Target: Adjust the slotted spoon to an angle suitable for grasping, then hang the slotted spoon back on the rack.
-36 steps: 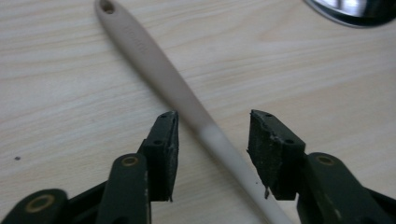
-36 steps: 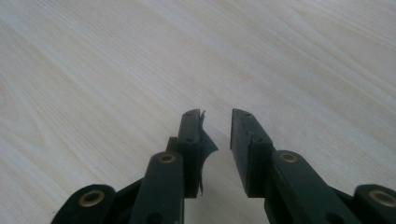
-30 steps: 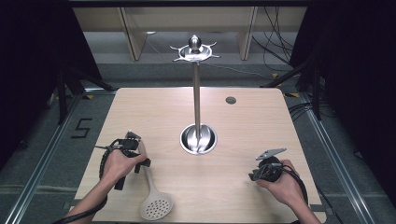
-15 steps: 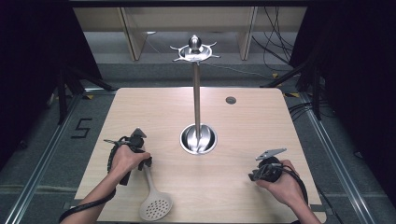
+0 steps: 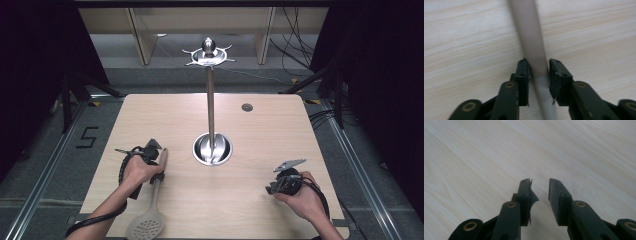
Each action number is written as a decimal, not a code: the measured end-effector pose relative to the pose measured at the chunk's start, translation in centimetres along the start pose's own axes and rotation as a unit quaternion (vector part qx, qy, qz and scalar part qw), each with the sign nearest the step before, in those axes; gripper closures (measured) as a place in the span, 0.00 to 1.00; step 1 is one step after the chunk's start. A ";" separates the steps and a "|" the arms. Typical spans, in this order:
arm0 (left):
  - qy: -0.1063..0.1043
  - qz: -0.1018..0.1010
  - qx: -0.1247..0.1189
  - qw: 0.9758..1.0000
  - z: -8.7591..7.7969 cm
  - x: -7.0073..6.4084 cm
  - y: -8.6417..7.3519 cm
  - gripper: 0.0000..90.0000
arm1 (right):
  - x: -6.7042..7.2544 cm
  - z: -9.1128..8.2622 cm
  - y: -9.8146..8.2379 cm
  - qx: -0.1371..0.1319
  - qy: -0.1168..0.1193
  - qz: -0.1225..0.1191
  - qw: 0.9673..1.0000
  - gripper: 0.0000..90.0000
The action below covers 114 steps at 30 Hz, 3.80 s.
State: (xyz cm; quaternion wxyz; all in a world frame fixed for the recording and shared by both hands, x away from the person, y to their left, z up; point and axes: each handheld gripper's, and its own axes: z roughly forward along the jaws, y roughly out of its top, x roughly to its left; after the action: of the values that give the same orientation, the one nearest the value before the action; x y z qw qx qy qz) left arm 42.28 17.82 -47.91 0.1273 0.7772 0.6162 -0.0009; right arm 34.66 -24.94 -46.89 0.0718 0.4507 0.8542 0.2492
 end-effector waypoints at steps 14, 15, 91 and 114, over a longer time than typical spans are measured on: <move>-0.012 0.121 -0.113 0.986 -3.3 0.0 -2.4 0.83 | 0.0 -0.1 0.0 -0.009 -0.003 -0.006 1.000 0.78; -0.013 0.120 -0.125 0.985 -3.8 0.0 -2.7 0.83 | 0.0 -0.1 0.0 -0.011 -0.004 -0.006 1.000 0.78; -0.085 0.177 -0.489 0.850 -14.9 -0.5 -4.7 0.83 | -1.2 -1.0 0.5 -0.122 -0.035 -0.035 0.991 0.69; -0.062 0.234 -0.471 0.848 -16.8 -4.0 -3.2 0.83 | -0.8 -1.5 0.5 -0.126 -0.048 -0.028 0.990 0.68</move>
State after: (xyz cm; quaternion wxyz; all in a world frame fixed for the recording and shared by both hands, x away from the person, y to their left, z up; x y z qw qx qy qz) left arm 35.61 18.00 -31.66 0.5126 0.7434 0.3337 0.2706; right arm 34.99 -25.93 -45.45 0.1763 0.4253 0.8236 0.3311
